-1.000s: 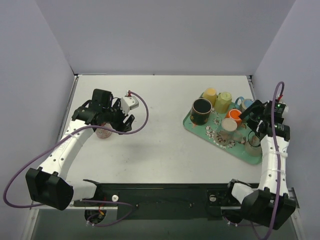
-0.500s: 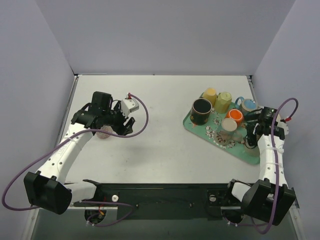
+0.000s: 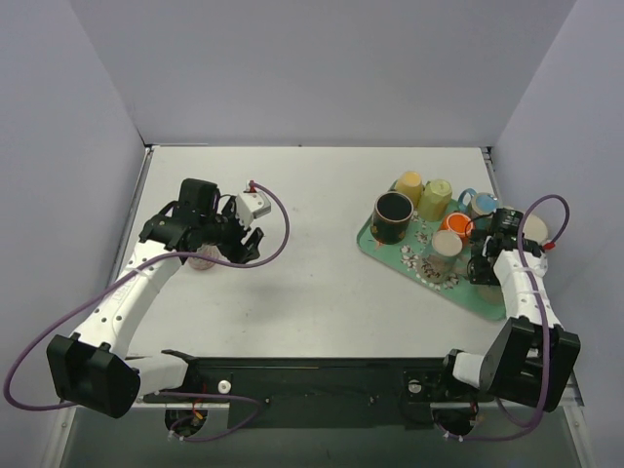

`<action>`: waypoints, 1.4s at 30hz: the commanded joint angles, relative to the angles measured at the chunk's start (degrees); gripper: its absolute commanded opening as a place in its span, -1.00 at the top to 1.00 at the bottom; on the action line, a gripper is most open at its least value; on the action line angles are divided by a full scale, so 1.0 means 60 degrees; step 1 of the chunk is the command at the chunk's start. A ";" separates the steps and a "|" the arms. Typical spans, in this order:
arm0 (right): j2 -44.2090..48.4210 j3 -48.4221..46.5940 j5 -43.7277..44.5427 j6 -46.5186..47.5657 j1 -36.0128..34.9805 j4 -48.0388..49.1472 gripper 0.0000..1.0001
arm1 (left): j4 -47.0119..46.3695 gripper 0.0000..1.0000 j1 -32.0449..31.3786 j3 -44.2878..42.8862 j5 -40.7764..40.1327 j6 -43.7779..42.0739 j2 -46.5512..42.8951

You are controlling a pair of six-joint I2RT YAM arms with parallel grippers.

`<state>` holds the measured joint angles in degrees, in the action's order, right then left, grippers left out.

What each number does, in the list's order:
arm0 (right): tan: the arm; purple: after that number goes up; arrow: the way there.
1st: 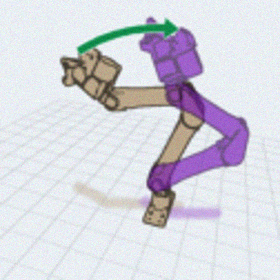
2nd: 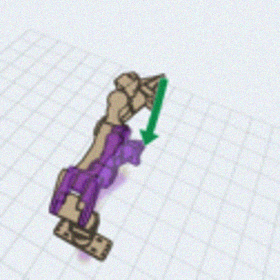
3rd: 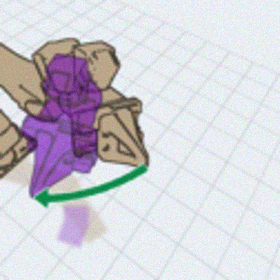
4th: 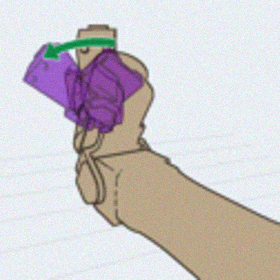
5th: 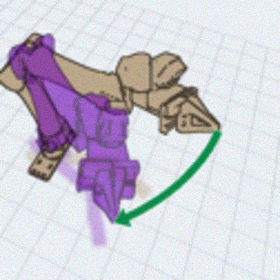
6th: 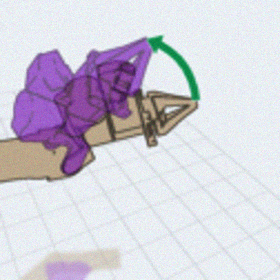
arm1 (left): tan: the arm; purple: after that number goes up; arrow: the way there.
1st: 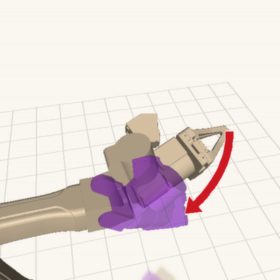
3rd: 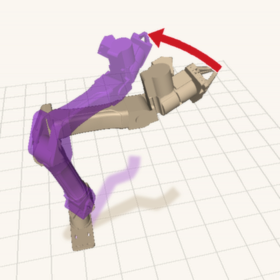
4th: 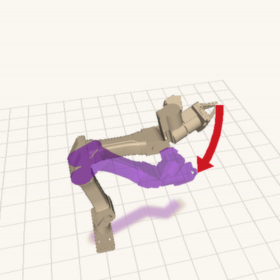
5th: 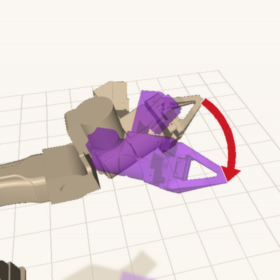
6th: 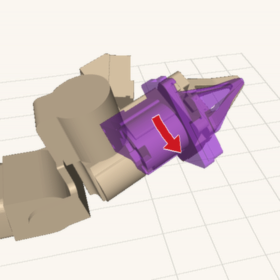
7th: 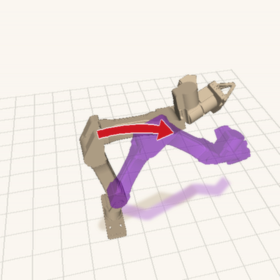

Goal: Turn the mug right side up

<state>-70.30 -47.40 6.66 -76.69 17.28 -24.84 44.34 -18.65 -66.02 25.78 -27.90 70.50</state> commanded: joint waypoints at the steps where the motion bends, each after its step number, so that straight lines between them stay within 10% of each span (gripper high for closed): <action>1: -0.0425 -0.0231 0.0092 -0.0169 -0.0242 0.0097 -0.50 | -0.0402 -0.49 -0.0026 -0.0100 0.0244 0.0138 -0.0105; 20: -0.1512 0.0106 -0.0669 -0.0344 -0.0550 0.1372 -0.22 | -0.0519 -0.49 -0.0026 -0.0100 0.0142 0.0226 -0.0046; 30: 0.0715 -0.1387 0.2522 0.0944 -0.1398 -0.0737 -0.34 | -0.0549 -0.49 -0.0026 -0.0056 0.0112 0.0197 -0.0060; 42: -0.0631 -0.1301 0.1616 0.0535 -0.1546 -0.0592 -0.39 | -0.0519 -0.49 -0.0026 -0.0057 0.0112 0.0153 -0.0090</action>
<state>-71.99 -56.66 17.10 -72.51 8.51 -26.87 43.00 -18.65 -66.02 25.74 -27.14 70.50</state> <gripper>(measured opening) 0.695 0.745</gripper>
